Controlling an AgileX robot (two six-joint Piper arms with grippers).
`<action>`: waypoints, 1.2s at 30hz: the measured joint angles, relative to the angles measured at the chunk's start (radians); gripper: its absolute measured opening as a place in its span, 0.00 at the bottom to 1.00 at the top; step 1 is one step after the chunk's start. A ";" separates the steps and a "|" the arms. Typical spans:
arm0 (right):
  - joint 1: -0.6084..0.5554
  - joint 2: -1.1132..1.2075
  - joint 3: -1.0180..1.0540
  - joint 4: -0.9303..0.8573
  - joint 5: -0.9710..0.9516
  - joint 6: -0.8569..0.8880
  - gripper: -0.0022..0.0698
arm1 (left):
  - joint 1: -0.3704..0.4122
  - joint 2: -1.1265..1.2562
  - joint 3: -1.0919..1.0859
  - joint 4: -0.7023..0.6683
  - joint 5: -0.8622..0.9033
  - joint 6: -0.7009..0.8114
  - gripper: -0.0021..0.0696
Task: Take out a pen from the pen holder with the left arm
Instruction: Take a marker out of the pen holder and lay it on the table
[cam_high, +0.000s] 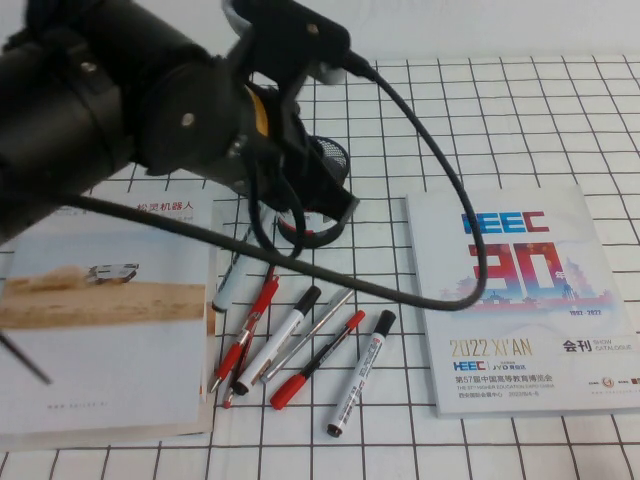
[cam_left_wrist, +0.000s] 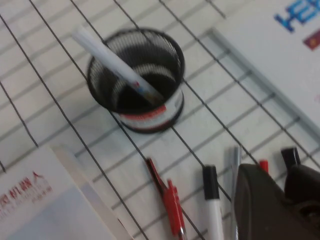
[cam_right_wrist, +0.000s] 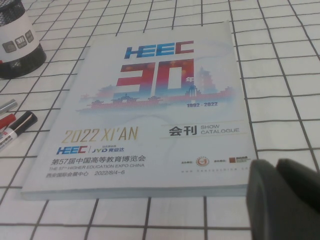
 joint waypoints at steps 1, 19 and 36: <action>0.000 0.000 0.000 0.000 0.000 0.000 0.01 | -0.011 0.026 -0.020 -0.011 0.046 0.011 0.14; 0.000 0.000 0.000 0.000 0.000 0.000 0.01 | -0.042 0.478 -0.335 -0.213 0.288 0.150 0.14; 0.000 0.000 0.000 0.000 0.000 0.000 0.01 | -0.036 0.693 -0.440 -0.288 0.278 0.173 0.14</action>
